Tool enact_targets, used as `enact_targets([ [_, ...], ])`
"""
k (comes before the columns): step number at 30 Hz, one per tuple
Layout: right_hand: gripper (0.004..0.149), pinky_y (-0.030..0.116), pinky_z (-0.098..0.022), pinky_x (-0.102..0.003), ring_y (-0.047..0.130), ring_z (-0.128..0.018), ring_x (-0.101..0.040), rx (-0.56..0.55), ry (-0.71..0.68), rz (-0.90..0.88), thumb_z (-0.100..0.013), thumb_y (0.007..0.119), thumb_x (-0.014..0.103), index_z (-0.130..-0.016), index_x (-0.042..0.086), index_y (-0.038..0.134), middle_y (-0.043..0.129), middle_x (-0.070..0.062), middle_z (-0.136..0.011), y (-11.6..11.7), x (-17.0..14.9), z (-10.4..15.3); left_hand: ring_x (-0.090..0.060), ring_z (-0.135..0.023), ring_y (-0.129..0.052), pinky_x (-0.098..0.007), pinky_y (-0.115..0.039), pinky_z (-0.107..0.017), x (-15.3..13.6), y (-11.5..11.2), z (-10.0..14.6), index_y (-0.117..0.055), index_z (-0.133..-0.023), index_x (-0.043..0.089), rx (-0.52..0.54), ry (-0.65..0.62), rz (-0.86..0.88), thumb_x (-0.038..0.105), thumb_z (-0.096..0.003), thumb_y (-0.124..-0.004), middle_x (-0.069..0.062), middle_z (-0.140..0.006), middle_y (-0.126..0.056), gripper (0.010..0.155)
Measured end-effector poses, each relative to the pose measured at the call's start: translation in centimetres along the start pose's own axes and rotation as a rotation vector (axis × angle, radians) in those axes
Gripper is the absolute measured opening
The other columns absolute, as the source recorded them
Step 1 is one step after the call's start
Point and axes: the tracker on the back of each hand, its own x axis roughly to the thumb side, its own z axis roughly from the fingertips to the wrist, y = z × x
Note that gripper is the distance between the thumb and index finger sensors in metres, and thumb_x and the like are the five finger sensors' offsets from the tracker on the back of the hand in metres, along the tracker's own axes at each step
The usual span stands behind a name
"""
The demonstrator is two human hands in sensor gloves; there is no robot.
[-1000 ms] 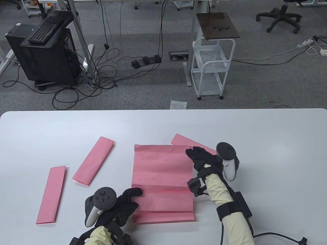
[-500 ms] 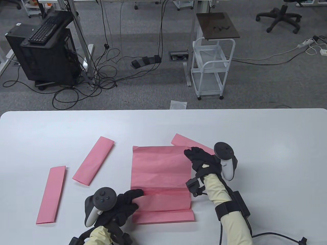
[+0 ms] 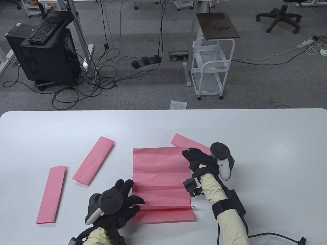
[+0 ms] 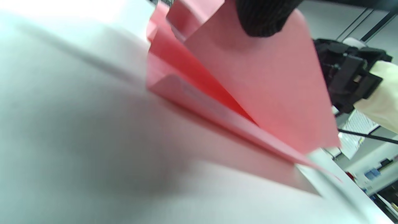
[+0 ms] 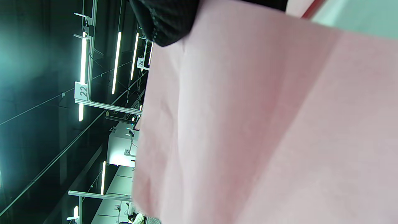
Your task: Unfold complexly folded papers and stack
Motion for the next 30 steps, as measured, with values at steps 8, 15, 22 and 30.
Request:
enact_targets([
  [8,0.038,0.034,-0.074,-0.062,0.084,-0.074,-0.031,-0.004,0.006,0.060,-0.050,0.074,0.031,-0.078,0.006,0.082,0.093,-0.008,-0.060,0.8,-0.6,-0.3,-0.042,-0.100,0.015,-0.060,0.007,-0.066,-0.8,-1.6,-0.7,-0.075,-0.098,0.010,-0.198,-0.003,0.074,0.055,-0.0562,-0.061,-0.013,-0.119,-0.003,0.063],
  [15,0.038,0.034,-0.074,-0.062,0.084,-0.074,-0.031,-0.004,0.017,0.062,-0.051,0.074,0.031,-0.078,0.006,0.082,0.093,-0.008,-0.060,0.8,-0.8,-0.3,-0.041,-0.103,0.005,-0.059,0.003,-0.068,0.3,-3.1,-1.8,-0.061,-0.101,0.028,-0.200,0.045,-0.100,0.035,-0.0576,-0.068,-0.011,-0.118,-0.009,0.044],
  [22,0.041,0.028,-0.075,-0.062,0.079,-0.080,-0.034,0.004,0.048,0.039,-0.052,0.072,0.033,-0.084,0.009,0.080,0.092,-0.009,-0.070,1.0,-1.5,-0.6,-0.037,-0.096,0.024,-0.059,0.010,-0.065,-0.9,-5.2,-2.9,0.002,-0.107,0.030,-0.344,0.216,-0.284,0.055,-0.0558,-0.065,0.001,-0.107,0.022,0.088],
  [30,0.078,-0.017,-0.065,-0.046,-0.019,-0.101,-0.012,0.069,-0.195,0.415,-0.052,0.071,0.043,-0.106,0.040,0.015,-0.006,0.013,-0.114,2.9,-0.4,2.5,-0.029,-0.091,0.034,-0.052,0.019,-0.061,-1.9,-5.8,-3.0,0.016,-0.099,0.036,-0.442,0.257,-0.319,0.071,-0.0479,-0.055,0.009,-0.100,0.034,0.094],
])
